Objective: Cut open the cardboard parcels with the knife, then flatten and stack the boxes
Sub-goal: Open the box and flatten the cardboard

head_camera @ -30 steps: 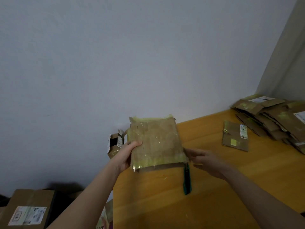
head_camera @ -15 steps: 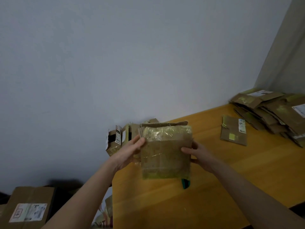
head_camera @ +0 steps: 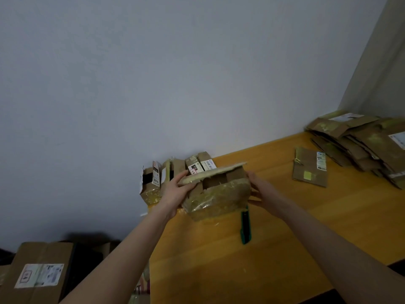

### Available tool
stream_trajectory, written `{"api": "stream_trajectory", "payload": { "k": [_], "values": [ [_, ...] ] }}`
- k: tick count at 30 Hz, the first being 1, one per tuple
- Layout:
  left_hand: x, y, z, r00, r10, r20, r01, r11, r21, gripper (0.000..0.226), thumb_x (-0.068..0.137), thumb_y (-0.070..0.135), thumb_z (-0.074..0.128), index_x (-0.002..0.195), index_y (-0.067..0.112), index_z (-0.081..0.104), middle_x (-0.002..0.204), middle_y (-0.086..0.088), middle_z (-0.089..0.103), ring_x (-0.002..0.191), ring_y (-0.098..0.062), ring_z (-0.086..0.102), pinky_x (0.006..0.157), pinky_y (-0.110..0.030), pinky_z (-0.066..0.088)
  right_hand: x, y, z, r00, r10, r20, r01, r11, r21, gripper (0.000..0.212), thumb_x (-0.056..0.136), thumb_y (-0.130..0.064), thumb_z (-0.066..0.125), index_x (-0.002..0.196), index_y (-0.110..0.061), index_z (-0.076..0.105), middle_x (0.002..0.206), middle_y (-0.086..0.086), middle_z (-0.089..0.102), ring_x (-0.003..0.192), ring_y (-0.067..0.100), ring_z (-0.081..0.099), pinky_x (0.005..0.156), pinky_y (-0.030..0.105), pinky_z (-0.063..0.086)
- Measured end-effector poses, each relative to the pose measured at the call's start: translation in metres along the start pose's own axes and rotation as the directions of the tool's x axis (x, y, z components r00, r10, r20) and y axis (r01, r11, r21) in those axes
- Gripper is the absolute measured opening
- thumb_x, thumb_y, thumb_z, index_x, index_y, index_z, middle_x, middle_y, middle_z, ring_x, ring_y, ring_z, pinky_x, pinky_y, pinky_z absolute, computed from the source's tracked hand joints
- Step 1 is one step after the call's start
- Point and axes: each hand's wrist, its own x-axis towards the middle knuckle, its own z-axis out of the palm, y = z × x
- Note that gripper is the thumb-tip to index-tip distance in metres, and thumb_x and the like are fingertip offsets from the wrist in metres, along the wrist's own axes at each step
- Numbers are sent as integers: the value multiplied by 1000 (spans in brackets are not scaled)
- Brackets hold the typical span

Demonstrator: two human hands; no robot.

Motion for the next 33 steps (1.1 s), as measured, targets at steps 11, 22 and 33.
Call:
{"api": "stream_trajectory", "payload": {
  "k": [11, 22, 33],
  "values": [
    [3, 1, 27, 939, 286, -190, -204, 911, 359, 18, 98, 31, 54, 93, 16, 62, 82, 8, 59, 80, -10, 54, 60, -24, 41, 9, -10, 29, 970, -33, -241, -94, 864, -495, 69, 74, -60, 71, 120, -9, 59, 111, 5, 63, 100, 21, 60, 75, 31, 50],
    [14, 4, -5, 941, 231, -246, -163, 949, 269, 17, 96, 30, 57, 83, 20, 61, 97, -9, 67, 91, -25, 61, 86, -46, 50, 8, -20, 22, 950, -101, -295, -17, 928, -371, 33, 101, -21, 43, 115, 5, 57, 112, 29, 58, 98, 43, 56, 69, 34, 40],
    [16, -22, -3, 997, 38, -63, -6, 895, 445, 69, 74, 8, 78, 135, 11, 44, 119, -13, 61, 105, -30, 61, 89, -45, 54, 6, -19, 31, 922, -24, -387, 28, 1000, 2, 6, 100, -21, 51, 97, -17, 53, 98, 8, 56, 102, 31, 56, 92, 51, 51]
  ]
}}
